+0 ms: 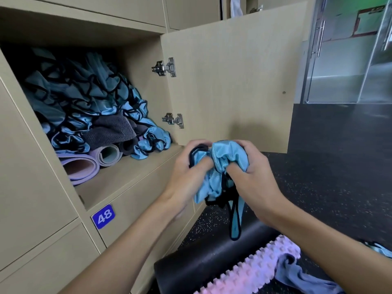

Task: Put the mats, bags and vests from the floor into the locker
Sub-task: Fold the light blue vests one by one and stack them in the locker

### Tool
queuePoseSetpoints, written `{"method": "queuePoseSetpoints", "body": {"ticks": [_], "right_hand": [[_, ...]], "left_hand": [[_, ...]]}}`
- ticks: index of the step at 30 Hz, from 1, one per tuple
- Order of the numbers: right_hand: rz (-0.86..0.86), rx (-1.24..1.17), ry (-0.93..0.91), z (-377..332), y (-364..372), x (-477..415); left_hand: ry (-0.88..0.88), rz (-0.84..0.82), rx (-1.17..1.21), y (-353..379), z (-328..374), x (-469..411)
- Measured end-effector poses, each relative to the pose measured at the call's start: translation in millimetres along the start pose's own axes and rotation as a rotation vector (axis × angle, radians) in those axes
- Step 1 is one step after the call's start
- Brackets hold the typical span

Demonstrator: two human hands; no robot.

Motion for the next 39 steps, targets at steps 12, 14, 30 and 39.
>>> {"method": "queuePoseSetpoints", "body": {"ticks": [12,14,30,39], "right_hand": [[-0.320,-0.129,0.121,14.4,17.5,12.3],[-0.321,-0.170,0.144,22.1,19.6,15.6],[-0.538,0.165,-0.101,51.5,73.5,-41.9],[-0.435,0.040,0.019,93.2,104.1,-86.3]], "left_hand": [[0.104,0.294,0.042,-19.9,2.4,0.5],[0.144,0.339,0.075,-24.1,7.6,-1.4],[-0.109,0.372,0.058,-56.0,-28.2,-53.0],[-0.041,0.635,0.008,-163.8,-41.0,-94.7]]}}
Point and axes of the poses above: each hand's wrist, its own x-axis away from the middle knuckle, its own y-axis out of the palm, z = x × y, the point moved 6 cm from there along -x, towards the middle knuckle, and after that the axes turned 7 degrees about -z, right-handed, at the moved point
